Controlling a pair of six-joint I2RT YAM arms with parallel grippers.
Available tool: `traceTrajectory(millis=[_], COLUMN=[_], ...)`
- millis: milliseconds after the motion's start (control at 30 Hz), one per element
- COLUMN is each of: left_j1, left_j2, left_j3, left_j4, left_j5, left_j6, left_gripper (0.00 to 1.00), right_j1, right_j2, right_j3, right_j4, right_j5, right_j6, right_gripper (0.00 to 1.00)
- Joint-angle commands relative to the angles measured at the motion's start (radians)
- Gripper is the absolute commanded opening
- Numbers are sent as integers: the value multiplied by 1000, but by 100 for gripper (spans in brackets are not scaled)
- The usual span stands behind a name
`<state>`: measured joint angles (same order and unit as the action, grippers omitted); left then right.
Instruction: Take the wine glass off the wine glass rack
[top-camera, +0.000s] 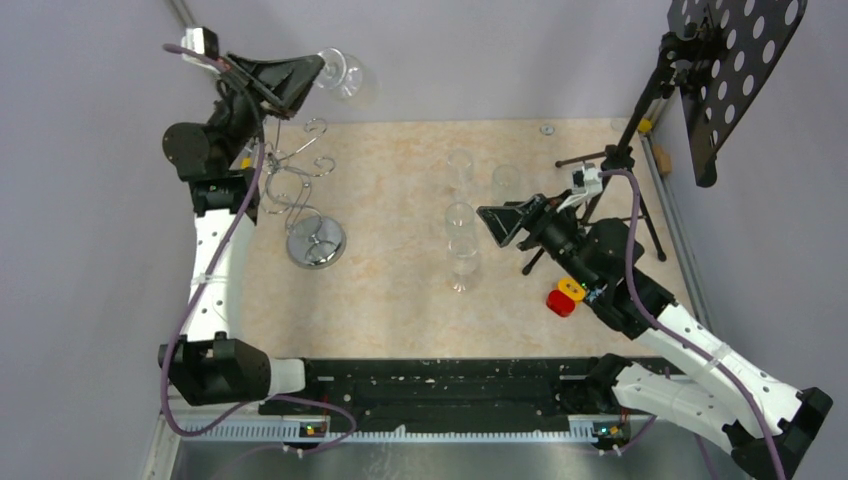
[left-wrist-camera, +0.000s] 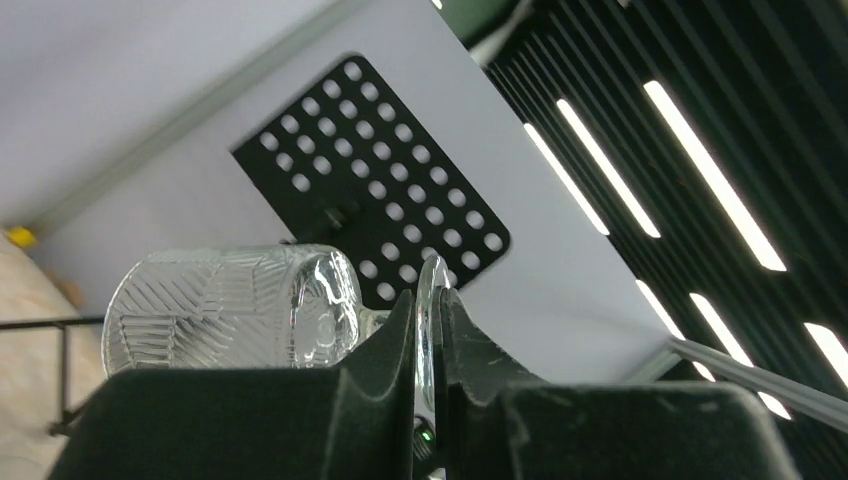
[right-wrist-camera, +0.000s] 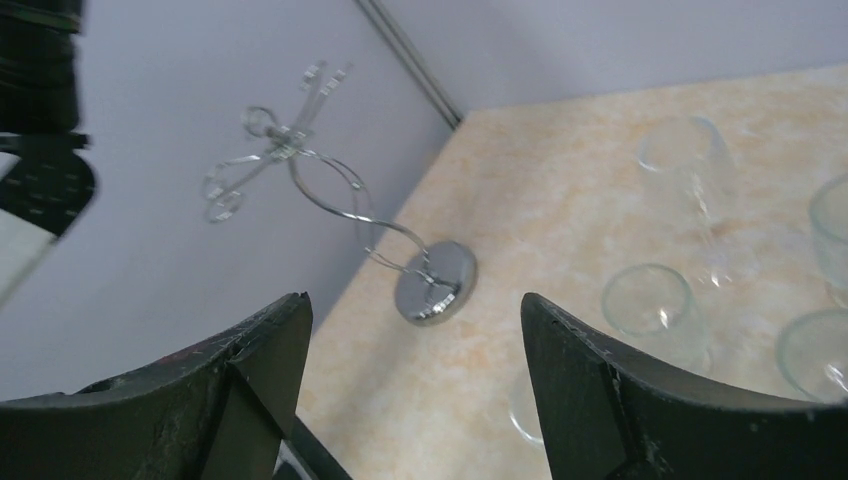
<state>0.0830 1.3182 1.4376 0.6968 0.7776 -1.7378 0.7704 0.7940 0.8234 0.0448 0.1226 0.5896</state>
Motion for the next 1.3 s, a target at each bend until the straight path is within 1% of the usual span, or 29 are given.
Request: traceTrajectory(millis=[0,167,267,400,500,700,900,1000,1100,1200,1233,1267], left_j1=[-111,-260,-327,-379,-421,-461,-470,-471,-472,-472,-472,-472], left_j2=[-24,-88,-130,-157,-175,-234,-267,-273,-274,-276,-277,-278], left_j3=[-46,-168,-229,-271,-286,-358,-398,-422,-430,-438,-441,-444], left_j4=[258,273,270,333,345,329,303,318,329,342,346,348], left_j5=[-61,-141,-174,-201,-199,-242,-260,-278,-276,-273,-274,-275], left_j6=[-187,-238,-257,-316,-331,-332,-329,-341,-349,-358,-360,-359], left_gripper=[0,0,0,0,0,0,0,0,0,0,0,0], right_j1=[9,9,9,8,9,12,32,43,46,46,46,47], right_j2=[-12,33,83,166,228,330,360,367,381,397,401,404], right_j3=[-25,-15,8,54,78,82,84,110,144,170,175,177], right_j4=[296,502,617,728,827,1140,1281,1282,1262,1248,1246,1245], right_j5=[-117,-215,-250,-293,-331,-477,-537,-571,-595,-608,-610,-610], right_j6=[30,71,110,179,229,347,395,395,399,407,407,408], right_gripper=[79,79,79,79,77,69,53,49,43,28,20,15])
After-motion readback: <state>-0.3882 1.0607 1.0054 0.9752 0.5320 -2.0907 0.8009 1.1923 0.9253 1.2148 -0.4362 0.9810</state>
